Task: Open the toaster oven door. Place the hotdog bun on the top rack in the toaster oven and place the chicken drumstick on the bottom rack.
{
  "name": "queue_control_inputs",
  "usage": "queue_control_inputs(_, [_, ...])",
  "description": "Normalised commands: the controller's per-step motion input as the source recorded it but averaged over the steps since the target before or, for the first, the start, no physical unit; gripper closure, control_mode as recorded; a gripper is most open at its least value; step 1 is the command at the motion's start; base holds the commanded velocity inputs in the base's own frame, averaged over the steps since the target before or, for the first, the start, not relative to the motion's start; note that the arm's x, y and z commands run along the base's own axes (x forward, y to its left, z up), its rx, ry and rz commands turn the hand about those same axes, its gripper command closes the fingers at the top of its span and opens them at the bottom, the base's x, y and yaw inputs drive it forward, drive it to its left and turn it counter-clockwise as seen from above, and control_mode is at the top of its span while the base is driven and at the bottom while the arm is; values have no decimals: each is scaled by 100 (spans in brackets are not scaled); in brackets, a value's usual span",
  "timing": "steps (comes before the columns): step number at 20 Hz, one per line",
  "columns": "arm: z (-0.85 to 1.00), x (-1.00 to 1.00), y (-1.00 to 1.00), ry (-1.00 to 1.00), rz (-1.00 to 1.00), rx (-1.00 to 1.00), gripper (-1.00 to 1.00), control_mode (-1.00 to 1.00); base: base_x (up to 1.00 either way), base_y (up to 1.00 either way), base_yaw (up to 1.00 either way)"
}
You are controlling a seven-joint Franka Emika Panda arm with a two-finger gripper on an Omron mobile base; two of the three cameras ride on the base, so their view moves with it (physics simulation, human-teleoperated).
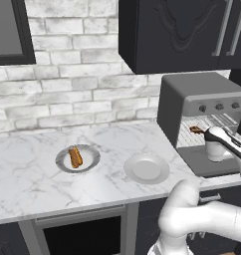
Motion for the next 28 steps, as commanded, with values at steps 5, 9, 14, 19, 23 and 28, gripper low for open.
queue_control_inputs(5, [0,-36,0,10,2,26,100,-100,0,0,0])
queue_control_inputs(9, [0,-47,0,12,0,27,100,-100,0,0,0])
queue_control_inputs(14, [0,-52,0,14,0,27,100,-100,0,0,0])
queue_control_inputs(19, [0,-50,0,15,0,27,100,-100,0,0,0])
queue_control_inputs(23, [0,-48,0,16,0,27,100,-100,0,0,0])
queue_control_inputs(28, [0,-44,0,16,0,26,100,-100,0,0,0])
